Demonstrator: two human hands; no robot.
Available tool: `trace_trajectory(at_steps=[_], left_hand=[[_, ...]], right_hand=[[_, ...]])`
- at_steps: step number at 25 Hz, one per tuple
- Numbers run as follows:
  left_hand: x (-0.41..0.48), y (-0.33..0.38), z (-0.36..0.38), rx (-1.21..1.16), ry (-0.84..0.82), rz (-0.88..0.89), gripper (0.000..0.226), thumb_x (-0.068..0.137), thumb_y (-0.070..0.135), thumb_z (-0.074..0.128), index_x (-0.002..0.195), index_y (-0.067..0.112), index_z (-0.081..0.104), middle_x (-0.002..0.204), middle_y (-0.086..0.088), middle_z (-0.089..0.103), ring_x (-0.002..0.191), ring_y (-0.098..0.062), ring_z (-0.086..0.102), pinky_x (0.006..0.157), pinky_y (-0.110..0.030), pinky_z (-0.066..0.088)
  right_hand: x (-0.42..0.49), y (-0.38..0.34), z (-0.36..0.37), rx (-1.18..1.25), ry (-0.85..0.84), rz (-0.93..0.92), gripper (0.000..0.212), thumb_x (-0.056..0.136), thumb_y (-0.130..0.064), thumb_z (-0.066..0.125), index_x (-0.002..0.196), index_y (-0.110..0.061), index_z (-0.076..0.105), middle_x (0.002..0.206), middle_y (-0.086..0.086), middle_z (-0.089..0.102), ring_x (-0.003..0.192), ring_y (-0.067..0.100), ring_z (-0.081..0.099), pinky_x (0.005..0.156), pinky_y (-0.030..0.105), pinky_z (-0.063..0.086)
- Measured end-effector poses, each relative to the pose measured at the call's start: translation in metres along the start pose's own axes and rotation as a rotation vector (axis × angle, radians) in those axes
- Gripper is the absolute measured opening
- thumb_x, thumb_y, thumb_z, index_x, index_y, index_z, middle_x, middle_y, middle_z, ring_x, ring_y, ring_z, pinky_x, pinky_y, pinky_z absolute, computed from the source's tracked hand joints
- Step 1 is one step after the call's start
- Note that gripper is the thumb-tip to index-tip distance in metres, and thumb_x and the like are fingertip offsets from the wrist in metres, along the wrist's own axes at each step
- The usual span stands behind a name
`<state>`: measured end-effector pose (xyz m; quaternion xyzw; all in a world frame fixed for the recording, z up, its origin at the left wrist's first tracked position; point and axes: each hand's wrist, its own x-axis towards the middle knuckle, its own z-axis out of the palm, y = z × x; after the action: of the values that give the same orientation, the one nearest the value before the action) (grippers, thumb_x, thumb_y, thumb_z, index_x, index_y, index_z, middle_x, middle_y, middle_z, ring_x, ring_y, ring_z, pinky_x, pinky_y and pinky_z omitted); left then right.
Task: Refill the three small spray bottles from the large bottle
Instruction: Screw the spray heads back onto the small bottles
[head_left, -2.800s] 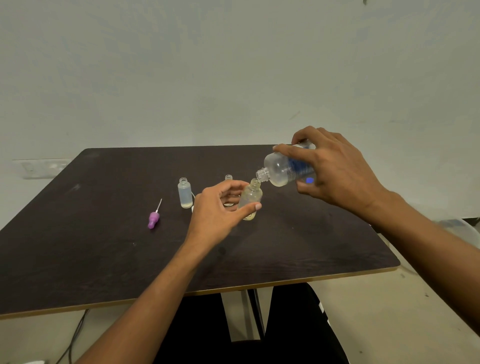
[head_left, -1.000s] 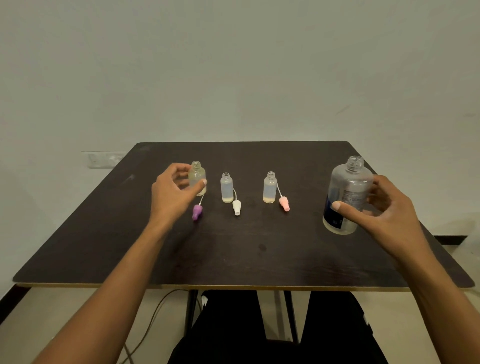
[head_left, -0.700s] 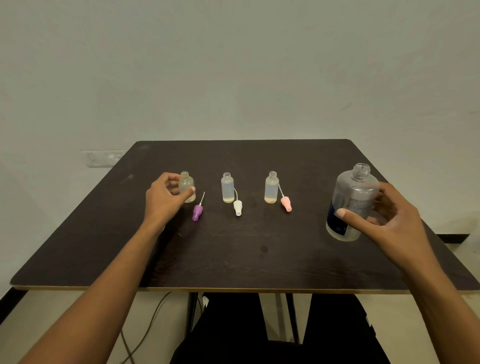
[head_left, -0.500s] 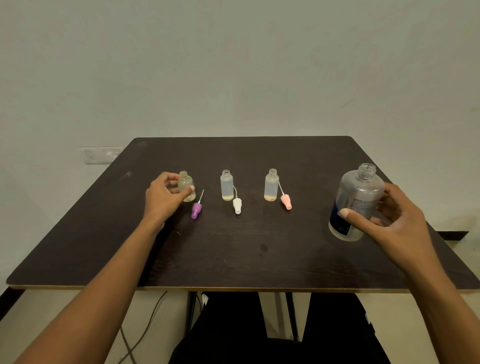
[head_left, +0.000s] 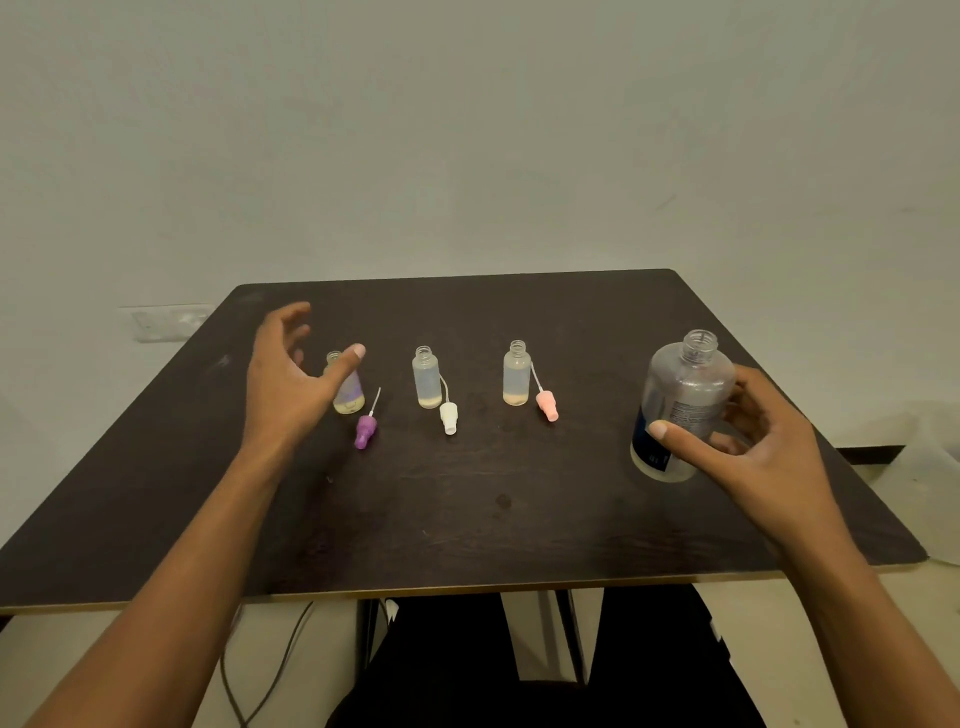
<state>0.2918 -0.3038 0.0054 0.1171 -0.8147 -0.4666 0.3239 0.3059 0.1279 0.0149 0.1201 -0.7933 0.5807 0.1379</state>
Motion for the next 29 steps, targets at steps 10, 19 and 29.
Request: trace_trajectory(at_steps=[10, 19, 29], left_hand=[[-0.076, 0.115, 0.094, -0.181, -0.55, 0.342, 0.07, 0.084, 0.037, 0.084, 0.145, 0.03, 0.051, 0.145, 0.01, 0.056, 0.134, -0.009, 0.057, 0.115, -0.047, 0.047], [-0.117, 0.135, 0.147, -0.343, -0.702, 0.278, 0.071, 0.083, 0.024, 0.089, 0.143, 0.026, 0.051, 0.131, 0.011, 0.067, 0.124, -0.011, 0.066, 0.105, -0.039, 0.056], [-0.115, 0.119, 0.157, -0.343, -0.673, 0.186, 0.07, 0.081, 0.018, 0.091, 0.14, 0.026, 0.055, 0.128, 0.014, 0.069, 0.121, -0.004, 0.066, 0.1, -0.031, 0.058]], right_hand=[[0.006, -0.009, 0.009, 0.028, -0.008, -0.047, 0.072, 0.073, -0.041, 0.092, 0.137, -0.04, 0.058, 0.128, -0.018, 0.067, 0.12, -0.001, 0.064, 0.098, 0.025, 0.058], [-0.001, -0.005, 0.02, 0.099, -0.036, -0.049, 0.069, 0.077, -0.037, 0.092, 0.137, -0.037, 0.058, 0.128, -0.011, 0.07, 0.124, 0.012, 0.066, 0.101, 0.043, 0.06], [0.008, 0.014, 0.03, 0.082, -0.071, -0.006, 0.071, 0.078, -0.039, 0.091, 0.139, -0.039, 0.056, 0.13, -0.018, 0.068, 0.124, 0.007, 0.065, 0.101, 0.037, 0.06]])
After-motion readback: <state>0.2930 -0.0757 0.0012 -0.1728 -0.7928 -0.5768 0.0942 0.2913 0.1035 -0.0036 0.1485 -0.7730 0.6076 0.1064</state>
